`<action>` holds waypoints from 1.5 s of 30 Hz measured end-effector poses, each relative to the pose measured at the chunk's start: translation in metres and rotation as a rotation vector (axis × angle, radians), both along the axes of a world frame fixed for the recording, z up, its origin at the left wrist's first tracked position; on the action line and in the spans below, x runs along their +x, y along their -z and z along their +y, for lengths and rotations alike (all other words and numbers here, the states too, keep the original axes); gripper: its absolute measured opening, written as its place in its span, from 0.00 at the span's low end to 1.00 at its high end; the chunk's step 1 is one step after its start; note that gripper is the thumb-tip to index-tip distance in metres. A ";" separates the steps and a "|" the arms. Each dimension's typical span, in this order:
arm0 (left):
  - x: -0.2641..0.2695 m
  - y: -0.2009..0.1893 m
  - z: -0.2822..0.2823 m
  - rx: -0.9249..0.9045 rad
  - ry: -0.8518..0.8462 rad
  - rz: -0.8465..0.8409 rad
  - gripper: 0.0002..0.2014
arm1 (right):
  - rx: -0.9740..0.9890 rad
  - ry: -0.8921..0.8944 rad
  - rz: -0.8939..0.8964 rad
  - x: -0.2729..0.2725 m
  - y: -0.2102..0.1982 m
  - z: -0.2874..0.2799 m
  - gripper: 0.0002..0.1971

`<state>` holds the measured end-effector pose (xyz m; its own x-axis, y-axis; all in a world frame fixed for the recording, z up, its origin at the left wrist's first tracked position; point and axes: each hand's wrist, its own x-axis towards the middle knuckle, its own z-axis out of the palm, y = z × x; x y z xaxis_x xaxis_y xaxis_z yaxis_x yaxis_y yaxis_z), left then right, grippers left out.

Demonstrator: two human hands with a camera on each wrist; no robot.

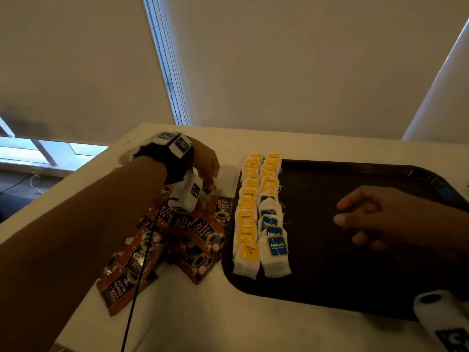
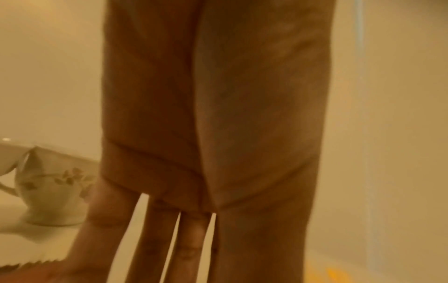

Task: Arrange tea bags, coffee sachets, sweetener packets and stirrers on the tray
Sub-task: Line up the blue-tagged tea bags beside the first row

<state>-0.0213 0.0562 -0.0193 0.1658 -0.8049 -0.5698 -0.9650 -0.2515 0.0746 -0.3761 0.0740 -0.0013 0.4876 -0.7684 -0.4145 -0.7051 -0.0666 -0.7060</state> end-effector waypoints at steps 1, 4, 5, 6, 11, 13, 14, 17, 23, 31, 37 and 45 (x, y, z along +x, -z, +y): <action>0.004 -0.009 0.003 -0.052 -0.022 0.035 0.09 | -0.003 0.006 -0.020 -0.001 -0.001 -0.001 0.18; 0.019 -0.037 0.016 -0.267 -0.112 0.180 0.10 | -0.007 0.011 -0.083 -0.004 -0.005 -0.005 0.21; 0.022 -0.045 0.021 -0.355 -0.149 0.239 0.10 | -0.011 0.009 -0.109 -0.003 -0.006 -0.005 0.22; 0.023 -0.051 0.028 -0.444 -0.196 0.312 0.09 | -0.019 0.008 -0.138 -0.002 -0.008 -0.006 0.22; 0.006 -0.066 0.057 -0.640 -0.291 0.821 0.14 | -0.052 0.007 -0.308 0.022 -0.015 -0.004 0.16; -0.011 -0.063 0.062 -0.665 -0.232 0.921 0.12 | -0.064 -0.004 -0.380 0.040 -0.019 0.000 0.14; -0.021 -0.060 0.062 -0.672 -0.201 0.960 0.11 | -0.067 -0.006 -0.417 0.049 -0.021 0.002 0.12; -0.052 -0.053 0.057 -0.676 -0.106 1.041 0.11 | -0.055 0.017 -0.552 0.074 -0.024 0.005 0.12; -0.085 -0.042 0.042 -0.680 -0.044 1.035 0.13 | -0.020 0.177 -0.783 0.084 -0.016 0.000 0.04; -0.083 -0.033 0.039 -0.594 0.047 1.096 0.21 | 0.119 0.195 -0.824 0.082 -0.011 -0.014 0.05; -0.077 -0.029 0.037 -0.591 0.031 1.200 0.13 | 0.292 0.233 -0.857 0.079 -0.005 -0.019 0.01; -0.075 -0.027 0.032 -0.716 0.062 0.993 0.13 | 0.365 0.408 -0.909 0.067 -0.007 -0.034 0.08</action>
<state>-0.0959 0.0886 0.0074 -0.1386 -0.9793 0.1472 -0.4191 0.1927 0.8873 -0.3094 0.0404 0.0052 0.4635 -0.8463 -0.2626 0.1768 0.3787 -0.9085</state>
